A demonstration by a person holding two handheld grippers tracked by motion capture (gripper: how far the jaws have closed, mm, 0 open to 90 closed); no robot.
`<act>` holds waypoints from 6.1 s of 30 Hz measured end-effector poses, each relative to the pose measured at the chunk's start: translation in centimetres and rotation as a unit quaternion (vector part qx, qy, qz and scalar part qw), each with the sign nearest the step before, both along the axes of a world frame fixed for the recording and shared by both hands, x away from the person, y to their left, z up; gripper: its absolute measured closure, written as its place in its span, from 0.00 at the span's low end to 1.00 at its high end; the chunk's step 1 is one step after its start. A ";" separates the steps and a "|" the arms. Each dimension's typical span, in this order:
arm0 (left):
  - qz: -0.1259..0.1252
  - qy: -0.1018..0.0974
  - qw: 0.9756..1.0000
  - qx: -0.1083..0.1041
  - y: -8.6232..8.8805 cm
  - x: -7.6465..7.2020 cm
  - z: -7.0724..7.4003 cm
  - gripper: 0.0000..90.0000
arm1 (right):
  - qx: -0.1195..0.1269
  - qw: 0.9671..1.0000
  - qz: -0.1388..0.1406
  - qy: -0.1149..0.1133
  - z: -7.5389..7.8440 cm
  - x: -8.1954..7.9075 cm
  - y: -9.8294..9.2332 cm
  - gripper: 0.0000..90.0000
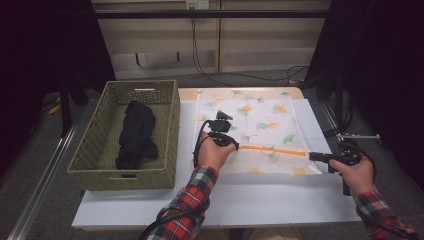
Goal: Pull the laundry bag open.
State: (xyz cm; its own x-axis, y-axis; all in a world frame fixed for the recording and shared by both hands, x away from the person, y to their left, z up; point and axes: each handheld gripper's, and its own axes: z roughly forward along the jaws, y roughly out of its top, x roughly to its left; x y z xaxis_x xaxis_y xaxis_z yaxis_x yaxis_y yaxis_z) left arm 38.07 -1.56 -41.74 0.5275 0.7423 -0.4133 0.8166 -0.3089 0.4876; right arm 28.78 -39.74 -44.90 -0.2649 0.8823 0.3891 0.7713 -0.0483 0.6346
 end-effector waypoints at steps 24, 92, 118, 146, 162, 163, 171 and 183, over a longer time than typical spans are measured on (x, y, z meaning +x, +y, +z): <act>0.018 -0.002 1.000 0.006 1.6 0.3 0.1 1.00 | -0.005 1.000 0.000 -0.003 -0.1 0.0 0.0 0.97; 0.061 -0.003 0.998 0.012 5.4 0.2 0.3 1.00 | -0.007 1.000 0.003 -0.008 0.3 0.1 0.0 0.97; 0.079 -0.008 0.997 0.023 6.2 -0.1 0.2 1.00 | -0.014 1.000 0.012 -0.004 0.4 0.7 0.4 0.97; 0.102 -0.011 0.994 0.021 7.2 0.2 0.2 1.00 | -0.022 1.000 0.003 -0.003 0.2 1.1 -0.3 0.97; 0.106 -0.012 0.994 0.027 7.9 0.4 0.2 1.00 | -0.026 1.000 -0.001 -0.002 0.0 1.0 -0.6 0.97; 0.106 -0.012 0.994 0.028 7.9 0.4 0.2 1.00 | -0.027 1.000 -0.002 0.000 0.0 1.0 -0.7 0.97; 0.106 -0.015 0.994 0.029 8.1 0.4 0.6 1.00 | -0.029 1.000 -0.003 -0.001 -0.1 1.1 -0.7 0.97; 0.111 -0.018 0.993 0.030 8.7 0.5 1.1 1.00 | -0.031 1.000 -0.005 0.003 -0.2 1.1 -0.8 0.97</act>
State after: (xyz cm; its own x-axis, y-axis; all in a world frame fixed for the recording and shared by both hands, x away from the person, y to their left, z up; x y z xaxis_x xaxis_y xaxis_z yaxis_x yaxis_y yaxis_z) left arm 38.62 7.13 -40.60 0.3616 0.8650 -0.3478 0.8500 -0.1526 0.5041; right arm 29.84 -40.54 -45.12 -0.2548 0.9071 0.3351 0.7746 -0.0160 0.6322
